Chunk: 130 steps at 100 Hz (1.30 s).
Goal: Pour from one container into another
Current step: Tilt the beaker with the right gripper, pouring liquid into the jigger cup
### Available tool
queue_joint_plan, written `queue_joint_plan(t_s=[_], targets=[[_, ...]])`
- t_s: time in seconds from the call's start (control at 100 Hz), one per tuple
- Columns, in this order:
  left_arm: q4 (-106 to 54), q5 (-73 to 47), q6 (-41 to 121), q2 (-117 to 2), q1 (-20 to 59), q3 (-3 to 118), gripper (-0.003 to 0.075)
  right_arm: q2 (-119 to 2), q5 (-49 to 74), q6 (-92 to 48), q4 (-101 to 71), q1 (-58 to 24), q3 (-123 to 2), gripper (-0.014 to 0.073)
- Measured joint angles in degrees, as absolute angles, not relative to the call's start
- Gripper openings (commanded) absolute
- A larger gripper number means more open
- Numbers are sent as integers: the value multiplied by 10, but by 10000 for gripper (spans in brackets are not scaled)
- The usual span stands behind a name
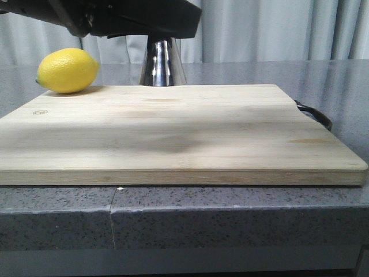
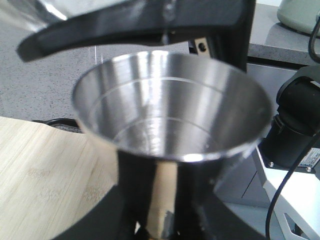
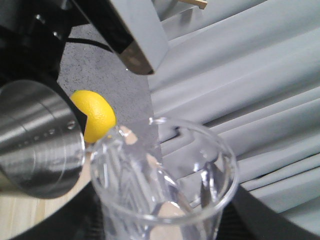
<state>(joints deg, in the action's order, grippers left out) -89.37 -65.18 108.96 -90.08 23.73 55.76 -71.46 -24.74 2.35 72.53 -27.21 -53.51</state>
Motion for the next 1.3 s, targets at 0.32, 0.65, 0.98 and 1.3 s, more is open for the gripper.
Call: queue_joint_plan(t_s=[0.32, 0.65, 0.98, 1.3], targets=[[-892, -652, 1090, -901, 249, 558, -20, -715, -249, 21, 746, -272, -535, 159], [-892, -650, 1090, -901, 249, 558, -20, -715, -252, 20, 767, -272, -535, 159], [-890, -643, 1090, -901, 249, 558, -20, -713, -253, 5, 773, -272, -536, 159], [-889, -642, 1090, -901, 249, 558, -20, -713, -255, 4, 792, -272, -540, 159]])
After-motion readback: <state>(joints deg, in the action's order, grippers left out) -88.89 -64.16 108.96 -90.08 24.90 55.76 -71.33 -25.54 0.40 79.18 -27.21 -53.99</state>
